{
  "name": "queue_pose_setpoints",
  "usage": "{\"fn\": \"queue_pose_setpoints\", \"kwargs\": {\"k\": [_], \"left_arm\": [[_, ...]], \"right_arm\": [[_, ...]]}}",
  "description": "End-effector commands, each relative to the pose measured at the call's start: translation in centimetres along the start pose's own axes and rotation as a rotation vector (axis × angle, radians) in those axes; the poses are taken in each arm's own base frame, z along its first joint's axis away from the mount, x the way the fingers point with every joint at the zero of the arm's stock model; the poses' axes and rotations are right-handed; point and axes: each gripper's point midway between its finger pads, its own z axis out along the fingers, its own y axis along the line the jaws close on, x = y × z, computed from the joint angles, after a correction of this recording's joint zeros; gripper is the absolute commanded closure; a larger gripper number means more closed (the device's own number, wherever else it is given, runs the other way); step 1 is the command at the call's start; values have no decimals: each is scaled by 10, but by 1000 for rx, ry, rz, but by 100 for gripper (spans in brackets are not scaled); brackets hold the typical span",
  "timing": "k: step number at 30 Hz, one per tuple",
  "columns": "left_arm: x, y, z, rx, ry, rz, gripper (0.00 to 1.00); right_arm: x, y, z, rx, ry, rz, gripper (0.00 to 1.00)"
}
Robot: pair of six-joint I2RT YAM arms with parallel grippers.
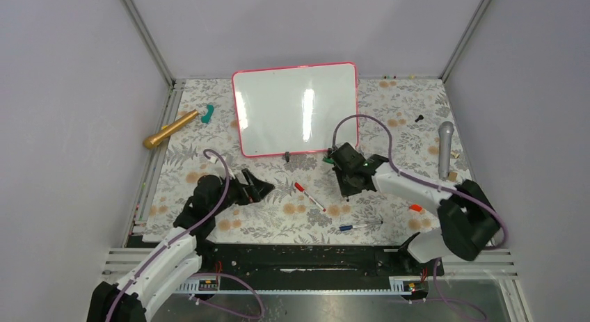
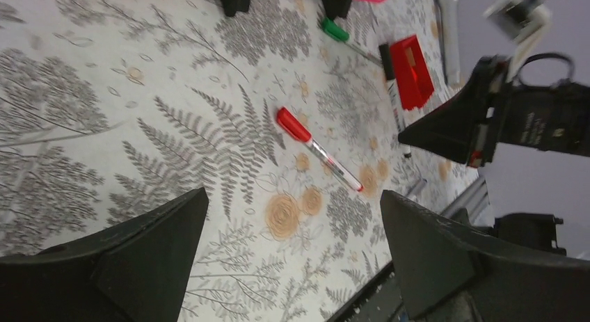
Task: Write a sentence on the whiteboard
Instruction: Pass from the right arm to the left
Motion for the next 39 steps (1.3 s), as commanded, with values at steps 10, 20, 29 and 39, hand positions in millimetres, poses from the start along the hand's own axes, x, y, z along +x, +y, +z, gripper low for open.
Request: {"fn": "queue_pose_setpoints", "kwargs": {"k": [10, 20, 29, 39], "left_arm": [[-42, -135, 2, 310, 64, -116, 12], [-31, -183, 19, 404, 155, -41, 33], [-23, -191, 29, 407, 186, -21, 42], [-28, -193, 26, 388, 172, -14, 45]], "right_arm": [[-18, 80, -124, -631, -268, -104, 97], [-14, 112, -166, -839, -236, -126, 98], [-13, 118, -172, -869, -229, -145, 99], [-7, 121, -168, -876, -200, -159, 100]]}}
